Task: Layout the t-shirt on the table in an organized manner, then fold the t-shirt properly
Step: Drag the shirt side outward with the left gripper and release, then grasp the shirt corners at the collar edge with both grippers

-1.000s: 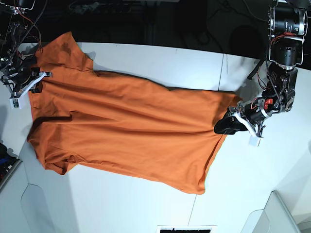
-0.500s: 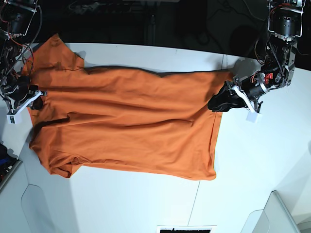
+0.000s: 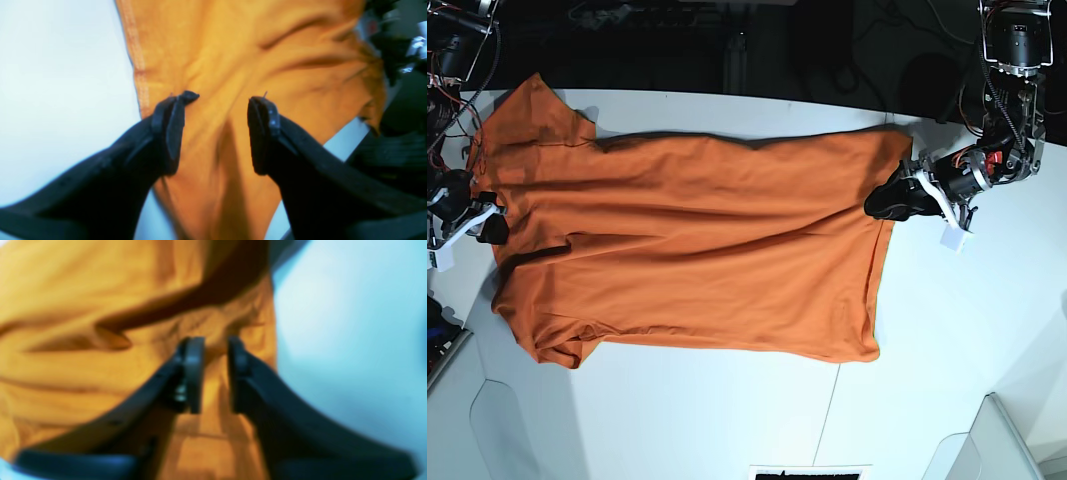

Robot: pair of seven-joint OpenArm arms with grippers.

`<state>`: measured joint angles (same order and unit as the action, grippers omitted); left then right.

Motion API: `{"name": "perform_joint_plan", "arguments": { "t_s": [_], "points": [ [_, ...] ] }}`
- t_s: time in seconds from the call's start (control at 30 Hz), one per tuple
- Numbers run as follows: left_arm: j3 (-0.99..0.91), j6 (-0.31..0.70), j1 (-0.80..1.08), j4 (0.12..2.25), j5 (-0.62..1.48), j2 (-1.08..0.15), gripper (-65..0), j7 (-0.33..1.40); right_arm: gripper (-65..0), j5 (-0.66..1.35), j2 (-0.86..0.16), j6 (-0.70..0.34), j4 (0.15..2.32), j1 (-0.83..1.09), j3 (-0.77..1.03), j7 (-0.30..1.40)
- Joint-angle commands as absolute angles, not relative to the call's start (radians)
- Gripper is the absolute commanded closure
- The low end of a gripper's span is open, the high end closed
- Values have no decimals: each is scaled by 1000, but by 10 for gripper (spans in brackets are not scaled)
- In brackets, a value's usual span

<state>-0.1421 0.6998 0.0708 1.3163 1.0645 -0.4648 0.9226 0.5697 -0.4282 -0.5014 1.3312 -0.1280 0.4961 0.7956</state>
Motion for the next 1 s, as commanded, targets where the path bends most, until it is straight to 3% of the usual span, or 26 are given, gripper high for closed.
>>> {"name": "perform_joint_plan", "arguments": {
  "t_s": [0.0,0.1,0.43,0.6,0.73,0.97],
  "points": [
    [-175,698,59,1367,1093,-483,-342,942,-206,595,-453,-502,1378,-128,533,779],
    [-241,698,58,1454,1145,-488,-342,970,-282,615,-455,-503,1449,-91,601,830],
    [-249,698,137,1502,1218,-547,-343,1008,-282,835,-467,-575,1479,164,779,923],
    [-331,698,234,1502,1262,-552,-399,1011,-283,858,-467,-582,1480,278,825,923],
    [-421,698,296,1502,1275,-551,-407,1011,-366,856,-464,-582,1480,314,825,925],
    [-458,698,388,1502,1256,-546,-406,1011,-373,857,-464,-581,1480,313,822,944]
  ]
}}
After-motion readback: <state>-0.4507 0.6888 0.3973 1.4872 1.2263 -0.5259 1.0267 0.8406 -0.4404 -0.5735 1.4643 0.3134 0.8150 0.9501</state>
